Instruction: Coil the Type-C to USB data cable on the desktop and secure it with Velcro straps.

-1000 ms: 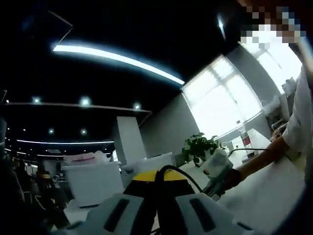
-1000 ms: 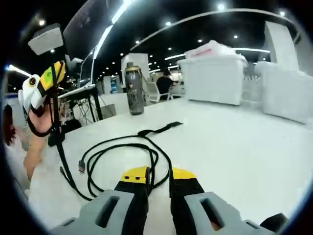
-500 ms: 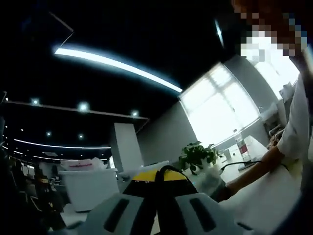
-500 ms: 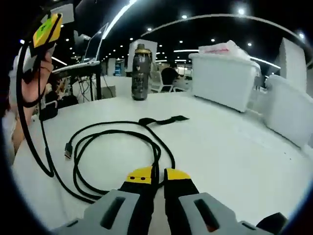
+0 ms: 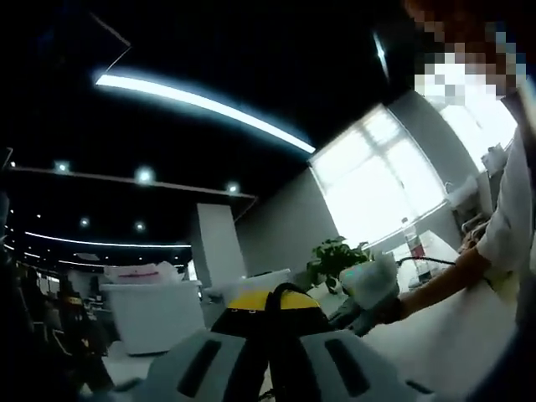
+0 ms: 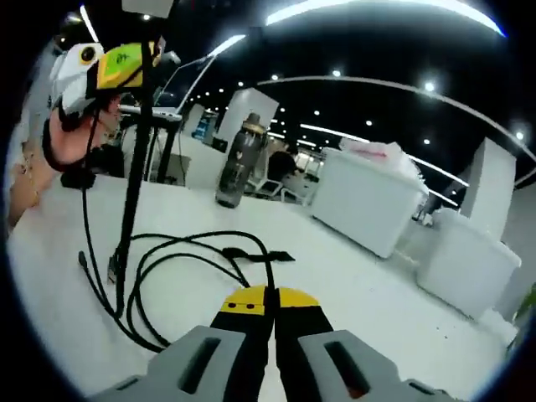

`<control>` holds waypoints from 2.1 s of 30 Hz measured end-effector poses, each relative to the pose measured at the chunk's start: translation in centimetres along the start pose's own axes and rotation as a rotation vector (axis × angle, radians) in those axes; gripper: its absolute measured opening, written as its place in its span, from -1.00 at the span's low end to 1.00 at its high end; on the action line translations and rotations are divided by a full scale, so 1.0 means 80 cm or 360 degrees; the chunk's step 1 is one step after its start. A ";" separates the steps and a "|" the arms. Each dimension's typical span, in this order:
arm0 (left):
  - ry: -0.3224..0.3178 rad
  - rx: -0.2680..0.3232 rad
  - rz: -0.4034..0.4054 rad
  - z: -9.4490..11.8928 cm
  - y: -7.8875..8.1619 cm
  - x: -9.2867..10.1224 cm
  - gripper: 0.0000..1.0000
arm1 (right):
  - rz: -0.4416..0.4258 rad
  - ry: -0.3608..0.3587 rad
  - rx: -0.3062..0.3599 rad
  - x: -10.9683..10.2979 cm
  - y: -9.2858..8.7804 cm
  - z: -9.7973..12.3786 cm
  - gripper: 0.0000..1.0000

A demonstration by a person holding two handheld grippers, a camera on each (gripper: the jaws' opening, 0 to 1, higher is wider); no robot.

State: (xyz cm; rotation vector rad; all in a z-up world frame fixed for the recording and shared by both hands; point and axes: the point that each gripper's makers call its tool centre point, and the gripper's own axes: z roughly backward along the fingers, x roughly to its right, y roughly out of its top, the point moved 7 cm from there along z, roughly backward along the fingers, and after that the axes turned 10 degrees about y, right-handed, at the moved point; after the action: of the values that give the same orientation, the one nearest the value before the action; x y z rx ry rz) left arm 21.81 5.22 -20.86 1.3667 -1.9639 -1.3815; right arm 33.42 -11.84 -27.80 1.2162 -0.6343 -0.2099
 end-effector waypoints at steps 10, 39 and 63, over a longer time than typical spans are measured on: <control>0.0132 -0.0015 -0.0316 -0.004 -0.010 -0.010 -0.94 | 0.0068 0.0086 0.0483 -0.028 0.091 0.057 -0.98; 0.0095 -0.0394 -0.0569 -0.011 -0.058 -0.016 -0.90 | -0.0564 0.0430 0.0749 -0.027 0.079 0.050 -0.95; 0.0056 -0.0347 -0.0540 -0.010 -0.052 -0.005 -0.90 | -0.0864 0.0332 0.0215 -0.022 -0.024 -0.028 -0.98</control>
State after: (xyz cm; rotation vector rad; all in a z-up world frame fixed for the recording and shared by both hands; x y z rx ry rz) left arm 24.66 4.99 -23.98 1.6564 -1.5528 -1.6508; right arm 33.63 -9.88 -30.63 1.5028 -0.1265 -0.4919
